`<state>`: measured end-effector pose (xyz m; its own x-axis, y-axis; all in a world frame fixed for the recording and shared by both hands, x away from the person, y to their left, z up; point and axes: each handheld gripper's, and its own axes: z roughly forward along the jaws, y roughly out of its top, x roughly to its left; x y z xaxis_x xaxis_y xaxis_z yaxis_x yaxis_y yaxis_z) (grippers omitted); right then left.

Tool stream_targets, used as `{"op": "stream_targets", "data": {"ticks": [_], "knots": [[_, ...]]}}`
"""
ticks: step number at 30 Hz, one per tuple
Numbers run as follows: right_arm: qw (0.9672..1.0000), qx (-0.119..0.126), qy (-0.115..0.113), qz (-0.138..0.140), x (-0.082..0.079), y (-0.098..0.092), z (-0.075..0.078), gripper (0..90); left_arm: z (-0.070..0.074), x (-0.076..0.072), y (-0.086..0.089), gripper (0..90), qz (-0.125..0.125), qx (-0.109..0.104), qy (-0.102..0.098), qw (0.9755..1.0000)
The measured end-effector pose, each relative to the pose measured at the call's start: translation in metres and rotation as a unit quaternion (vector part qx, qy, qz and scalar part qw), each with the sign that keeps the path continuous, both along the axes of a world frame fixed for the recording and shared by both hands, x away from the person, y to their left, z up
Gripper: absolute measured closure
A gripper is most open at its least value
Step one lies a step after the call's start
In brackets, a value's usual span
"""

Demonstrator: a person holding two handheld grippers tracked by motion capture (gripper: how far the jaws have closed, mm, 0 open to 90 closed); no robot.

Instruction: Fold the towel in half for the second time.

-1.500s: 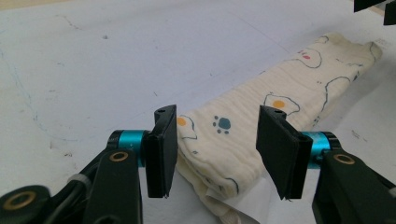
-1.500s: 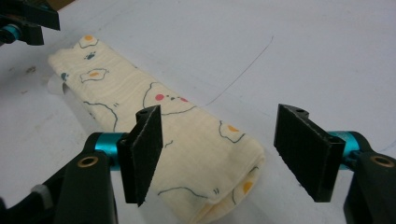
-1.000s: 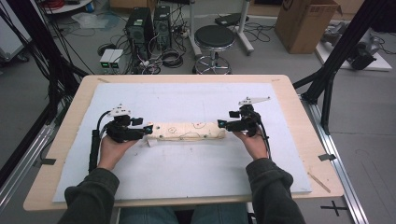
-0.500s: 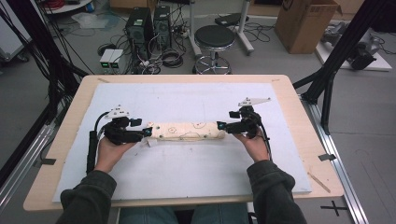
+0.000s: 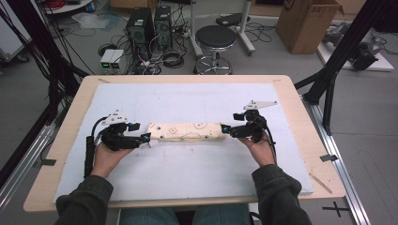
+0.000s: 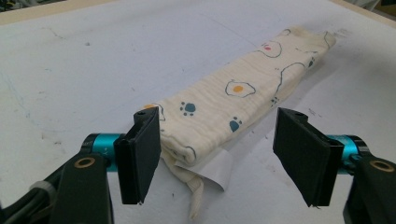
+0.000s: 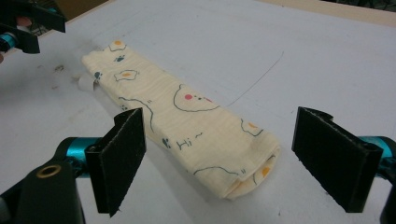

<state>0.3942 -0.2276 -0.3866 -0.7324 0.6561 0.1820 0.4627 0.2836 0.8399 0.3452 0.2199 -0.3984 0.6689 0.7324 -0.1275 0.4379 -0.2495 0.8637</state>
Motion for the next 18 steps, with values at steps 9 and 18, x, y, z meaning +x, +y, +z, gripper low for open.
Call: {"op": "stream_targets", "data": {"ticks": [9,18], "knots": [[1.0,-0.008,0.001,0.006,-0.009,-0.003,-0.001,15.0,-0.001,-0.01,0.004,32.1,-0.002,0.005,-0.004,1.0],[1.0,-0.005,-0.003,0.004,-0.017,-0.01,-0.004,15.0,-0.001,-0.021,0.006,32.1,-0.006,0.002,-0.013,0.9999]]}}
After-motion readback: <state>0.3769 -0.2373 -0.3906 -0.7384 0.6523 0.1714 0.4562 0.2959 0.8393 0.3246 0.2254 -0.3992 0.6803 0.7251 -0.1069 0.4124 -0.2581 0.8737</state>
